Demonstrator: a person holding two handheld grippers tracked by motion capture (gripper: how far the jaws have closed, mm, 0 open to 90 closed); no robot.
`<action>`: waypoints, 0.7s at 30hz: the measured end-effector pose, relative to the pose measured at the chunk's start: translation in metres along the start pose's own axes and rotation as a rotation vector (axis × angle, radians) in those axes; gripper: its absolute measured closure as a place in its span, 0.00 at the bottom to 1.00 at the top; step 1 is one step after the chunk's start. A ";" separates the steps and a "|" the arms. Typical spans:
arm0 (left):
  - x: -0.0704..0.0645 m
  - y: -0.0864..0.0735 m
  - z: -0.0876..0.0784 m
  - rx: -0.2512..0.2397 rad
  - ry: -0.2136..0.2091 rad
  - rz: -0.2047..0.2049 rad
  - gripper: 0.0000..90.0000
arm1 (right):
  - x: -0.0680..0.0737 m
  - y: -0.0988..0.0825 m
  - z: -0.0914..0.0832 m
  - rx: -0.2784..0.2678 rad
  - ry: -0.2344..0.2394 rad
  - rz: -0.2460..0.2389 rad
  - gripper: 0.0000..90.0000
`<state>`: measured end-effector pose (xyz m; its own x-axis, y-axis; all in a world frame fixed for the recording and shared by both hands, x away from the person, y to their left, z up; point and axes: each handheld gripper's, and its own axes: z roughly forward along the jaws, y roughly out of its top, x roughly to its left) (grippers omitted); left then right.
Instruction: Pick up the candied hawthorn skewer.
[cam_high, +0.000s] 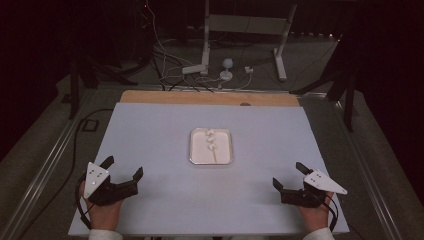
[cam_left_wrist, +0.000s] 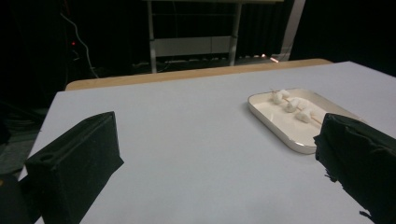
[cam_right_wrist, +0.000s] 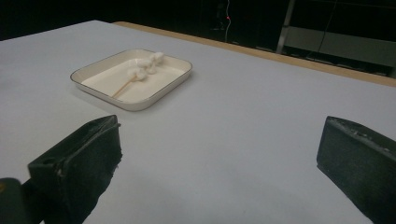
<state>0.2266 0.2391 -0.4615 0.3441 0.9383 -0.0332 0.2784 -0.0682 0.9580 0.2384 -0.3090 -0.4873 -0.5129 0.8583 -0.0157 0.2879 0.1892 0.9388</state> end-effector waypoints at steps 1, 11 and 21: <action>0.000 0.002 0.000 0.006 0.003 0.000 0.01 | 0.000 0.000 0.000 0.002 -0.001 0.001 0.00; -0.007 0.018 0.012 0.026 -0.011 -0.001 0.01 | -0.001 -0.001 0.000 0.016 -0.016 0.015 0.00; -0.020 0.029 0.035 0.040 -0.034 -0.027 0.01 | -0.001 -0.001 0.000 0.022 -0.016 0.020 0.00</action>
<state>0.2590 0.2065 -0.4430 0.3662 0.9280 -0.0688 0.3230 -0.0574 0.9447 0.2385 -0.3098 -0.4878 -0.4940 0.8694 -0.0025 0.3156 0.1820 0.9313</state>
